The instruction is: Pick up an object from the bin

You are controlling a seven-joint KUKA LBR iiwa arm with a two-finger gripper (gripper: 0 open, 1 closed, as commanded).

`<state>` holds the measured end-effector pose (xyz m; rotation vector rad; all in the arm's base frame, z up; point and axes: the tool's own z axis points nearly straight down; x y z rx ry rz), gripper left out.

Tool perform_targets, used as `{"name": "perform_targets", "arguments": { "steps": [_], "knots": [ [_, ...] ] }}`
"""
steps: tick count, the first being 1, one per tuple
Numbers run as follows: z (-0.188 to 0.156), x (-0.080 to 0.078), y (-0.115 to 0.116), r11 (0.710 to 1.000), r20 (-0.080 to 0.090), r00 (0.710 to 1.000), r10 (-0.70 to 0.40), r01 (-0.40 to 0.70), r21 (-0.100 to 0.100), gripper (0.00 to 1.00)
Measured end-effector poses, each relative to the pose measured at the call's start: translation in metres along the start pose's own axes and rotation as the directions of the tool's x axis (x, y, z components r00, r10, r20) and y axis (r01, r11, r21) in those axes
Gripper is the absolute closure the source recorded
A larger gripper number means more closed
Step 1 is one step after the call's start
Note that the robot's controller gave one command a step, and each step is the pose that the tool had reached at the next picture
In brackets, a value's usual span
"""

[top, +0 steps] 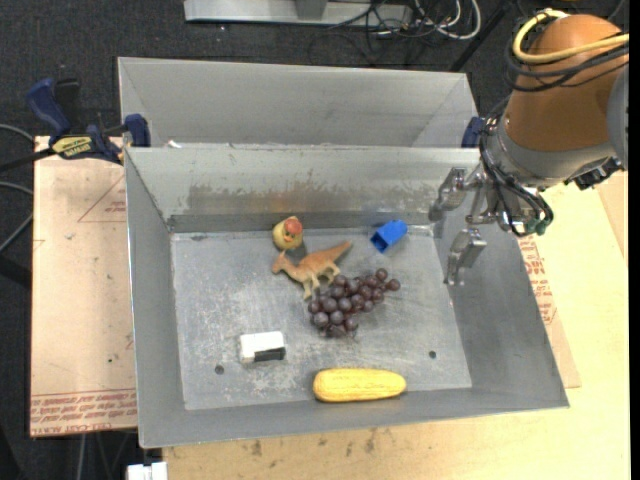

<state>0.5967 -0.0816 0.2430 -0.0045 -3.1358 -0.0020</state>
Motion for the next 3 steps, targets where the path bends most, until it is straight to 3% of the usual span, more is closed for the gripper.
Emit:
{"name": "perform_targets", "arguments": {
  "steps": [1,2,3],
  "knots": [
    [-0.005,-0.001,0.001,1.0,0.008,1.0,-0.003,0.003,0.001,1.0],
    [-0.005,-0.001,0.001,1.0,0.008,1.0,-0.004,0.004,0.001,1.0],
    [0.061,0.04,0.047,0.989,0.001,0.989,0.149,-0.149,-0.001,0.0]
  ]
}}
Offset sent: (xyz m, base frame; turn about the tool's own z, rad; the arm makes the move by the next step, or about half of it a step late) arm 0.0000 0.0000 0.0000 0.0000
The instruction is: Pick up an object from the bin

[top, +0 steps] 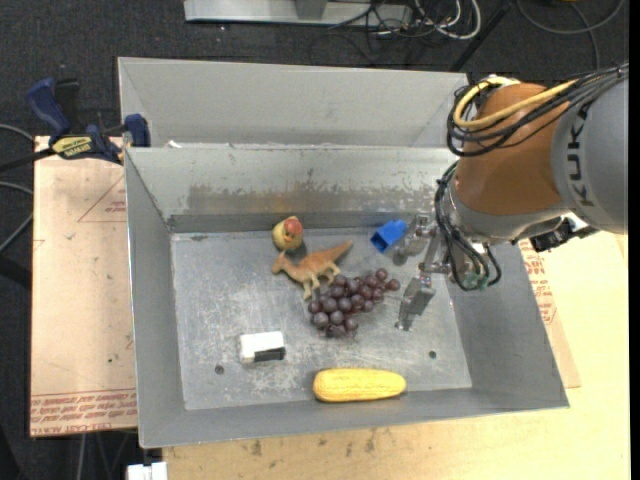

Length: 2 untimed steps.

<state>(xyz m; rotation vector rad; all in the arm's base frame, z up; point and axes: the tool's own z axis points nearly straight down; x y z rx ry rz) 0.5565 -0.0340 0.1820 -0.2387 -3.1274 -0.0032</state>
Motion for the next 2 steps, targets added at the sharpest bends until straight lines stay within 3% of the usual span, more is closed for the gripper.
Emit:
{"name": "perform_targets", "arguments": {
  "steps": [1,2],
  "knots": [
    [-0.002,-0.002,-0.001,1.0,0.006,1.0,0.001,-0.001,0.001,0.0],
    [0.038,-0.008,0.023,0.999,0.016,0.999,0.038,-0.038,0.0,0.0]
  ]
}}
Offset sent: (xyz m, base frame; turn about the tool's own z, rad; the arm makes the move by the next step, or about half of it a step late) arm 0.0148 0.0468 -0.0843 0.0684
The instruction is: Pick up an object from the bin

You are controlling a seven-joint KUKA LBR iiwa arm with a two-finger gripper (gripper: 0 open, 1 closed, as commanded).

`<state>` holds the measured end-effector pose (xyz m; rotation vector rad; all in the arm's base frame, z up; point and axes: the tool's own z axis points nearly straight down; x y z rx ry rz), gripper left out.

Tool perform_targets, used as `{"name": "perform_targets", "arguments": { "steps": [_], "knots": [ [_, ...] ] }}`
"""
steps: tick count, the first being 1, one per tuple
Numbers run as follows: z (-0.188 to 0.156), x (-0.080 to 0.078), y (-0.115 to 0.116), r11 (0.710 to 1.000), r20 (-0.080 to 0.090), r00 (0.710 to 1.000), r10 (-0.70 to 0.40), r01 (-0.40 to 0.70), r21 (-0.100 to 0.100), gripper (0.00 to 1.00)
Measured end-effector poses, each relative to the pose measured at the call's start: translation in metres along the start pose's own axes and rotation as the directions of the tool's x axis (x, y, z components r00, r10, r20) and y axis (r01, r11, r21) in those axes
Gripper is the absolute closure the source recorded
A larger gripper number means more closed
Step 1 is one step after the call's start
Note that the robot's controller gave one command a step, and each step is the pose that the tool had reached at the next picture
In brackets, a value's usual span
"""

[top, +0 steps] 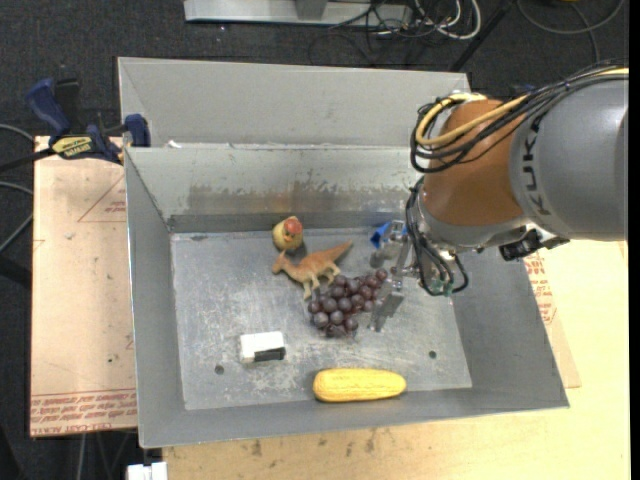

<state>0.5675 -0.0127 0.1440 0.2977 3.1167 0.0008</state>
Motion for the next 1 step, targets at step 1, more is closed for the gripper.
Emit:
{"name": "perform_targets", "arguments": {
  "steps": [1],
  "knots": [
    [0.0615,-0.0009,0.0237,0.989,-0.011,0.989,0.149,-0.149,0.003,1.0]
  ]
}}
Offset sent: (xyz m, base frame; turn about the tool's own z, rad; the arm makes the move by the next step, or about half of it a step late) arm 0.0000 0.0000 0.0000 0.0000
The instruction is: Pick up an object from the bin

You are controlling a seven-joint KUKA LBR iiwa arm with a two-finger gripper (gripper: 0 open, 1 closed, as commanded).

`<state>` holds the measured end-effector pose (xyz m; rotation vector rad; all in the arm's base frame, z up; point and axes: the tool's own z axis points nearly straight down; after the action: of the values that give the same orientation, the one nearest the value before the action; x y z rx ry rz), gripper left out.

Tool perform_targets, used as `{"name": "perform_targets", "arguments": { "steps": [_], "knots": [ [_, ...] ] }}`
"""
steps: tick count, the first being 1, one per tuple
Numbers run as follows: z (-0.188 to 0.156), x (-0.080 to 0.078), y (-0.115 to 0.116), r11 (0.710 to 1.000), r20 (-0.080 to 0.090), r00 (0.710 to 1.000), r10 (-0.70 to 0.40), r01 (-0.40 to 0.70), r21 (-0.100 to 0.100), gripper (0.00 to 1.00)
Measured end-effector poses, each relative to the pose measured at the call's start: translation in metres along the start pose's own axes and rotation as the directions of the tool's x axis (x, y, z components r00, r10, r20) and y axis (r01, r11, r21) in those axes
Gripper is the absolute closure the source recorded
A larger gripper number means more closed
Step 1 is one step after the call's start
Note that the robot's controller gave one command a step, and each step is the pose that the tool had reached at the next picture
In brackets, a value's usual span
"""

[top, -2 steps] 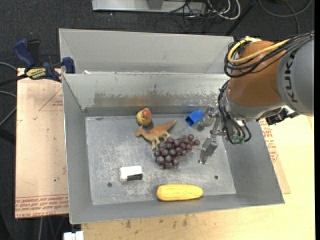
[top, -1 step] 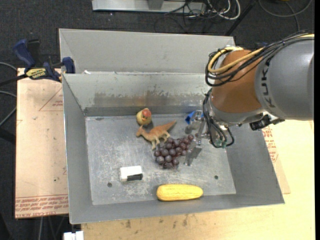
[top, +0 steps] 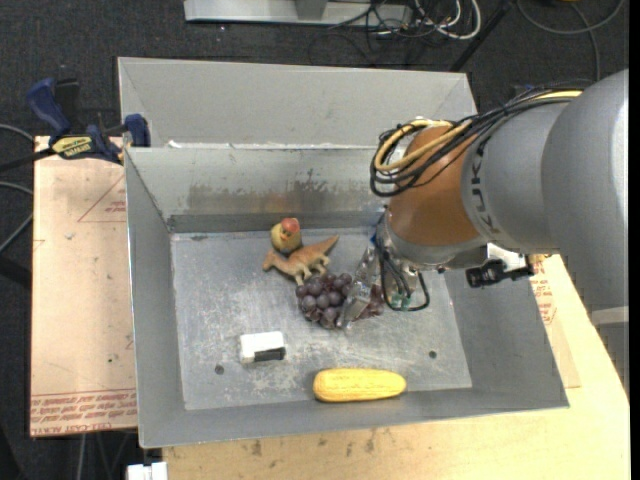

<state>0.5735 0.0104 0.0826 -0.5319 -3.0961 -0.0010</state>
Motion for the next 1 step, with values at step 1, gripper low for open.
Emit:
{"name": "perform_targets", "arguments": {
  "steps": [1],
  "knots": [
    [0.0,0.0,0.0,1.0,0.0,1.0,0.0,0.0,0.0,1.0]
  ]
}}
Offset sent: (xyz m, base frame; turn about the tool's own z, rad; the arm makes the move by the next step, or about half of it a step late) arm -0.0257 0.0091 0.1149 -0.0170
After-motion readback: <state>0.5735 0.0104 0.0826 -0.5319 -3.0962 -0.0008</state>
